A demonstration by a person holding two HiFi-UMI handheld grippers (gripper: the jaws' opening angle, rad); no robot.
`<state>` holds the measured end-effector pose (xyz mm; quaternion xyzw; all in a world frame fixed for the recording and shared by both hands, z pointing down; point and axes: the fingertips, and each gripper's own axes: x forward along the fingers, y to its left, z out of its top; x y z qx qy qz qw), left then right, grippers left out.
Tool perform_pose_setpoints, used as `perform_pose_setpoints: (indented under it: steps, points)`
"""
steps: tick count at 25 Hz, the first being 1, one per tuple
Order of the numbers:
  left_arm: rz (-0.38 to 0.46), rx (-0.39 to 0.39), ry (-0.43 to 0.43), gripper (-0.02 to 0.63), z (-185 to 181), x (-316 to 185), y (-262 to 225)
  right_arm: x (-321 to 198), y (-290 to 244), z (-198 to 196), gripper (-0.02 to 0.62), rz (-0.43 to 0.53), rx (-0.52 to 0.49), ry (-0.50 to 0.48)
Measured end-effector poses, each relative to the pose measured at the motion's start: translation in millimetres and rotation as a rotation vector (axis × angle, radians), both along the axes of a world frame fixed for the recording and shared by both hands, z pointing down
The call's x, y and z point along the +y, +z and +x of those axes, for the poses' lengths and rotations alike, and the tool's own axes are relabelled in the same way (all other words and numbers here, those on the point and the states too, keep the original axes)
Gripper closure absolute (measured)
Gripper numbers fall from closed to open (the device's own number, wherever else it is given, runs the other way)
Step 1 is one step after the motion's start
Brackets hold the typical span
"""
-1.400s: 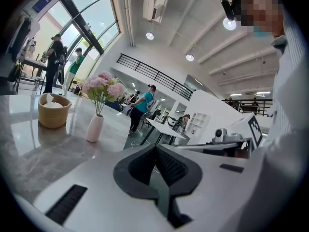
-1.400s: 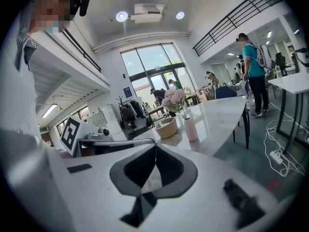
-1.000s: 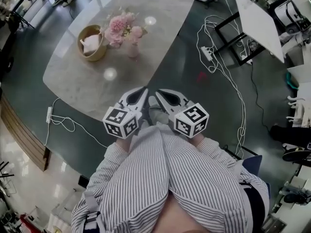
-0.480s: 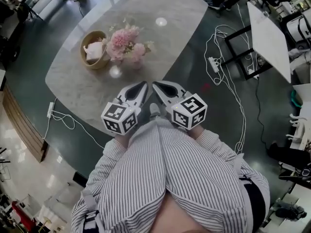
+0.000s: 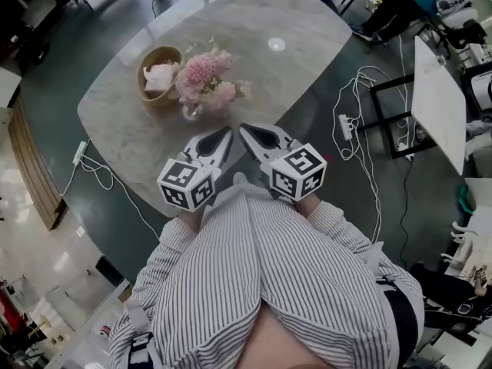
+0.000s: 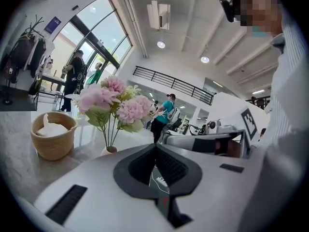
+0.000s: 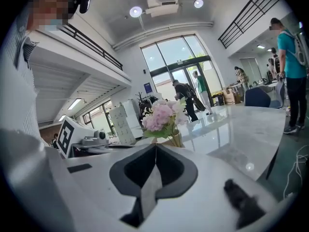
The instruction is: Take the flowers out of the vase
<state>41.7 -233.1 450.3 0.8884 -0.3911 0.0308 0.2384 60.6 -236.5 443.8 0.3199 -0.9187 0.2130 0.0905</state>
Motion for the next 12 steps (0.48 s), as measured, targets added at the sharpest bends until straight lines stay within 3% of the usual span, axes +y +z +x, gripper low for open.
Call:
perform_pose_setpoints:
  steps: [4, 12]
  points:
    - [0.019, -0.037, -0.034, 0.594, 2, -1, 2, -3, 5, 0, 0.58, -0.005, -0.004, -0.046]
    - [-0.017, -0.04, -0.097, 0.594, -12, 1, 12, -3, 14, -15, 0.58, -0.025, 0.006, -0.111]
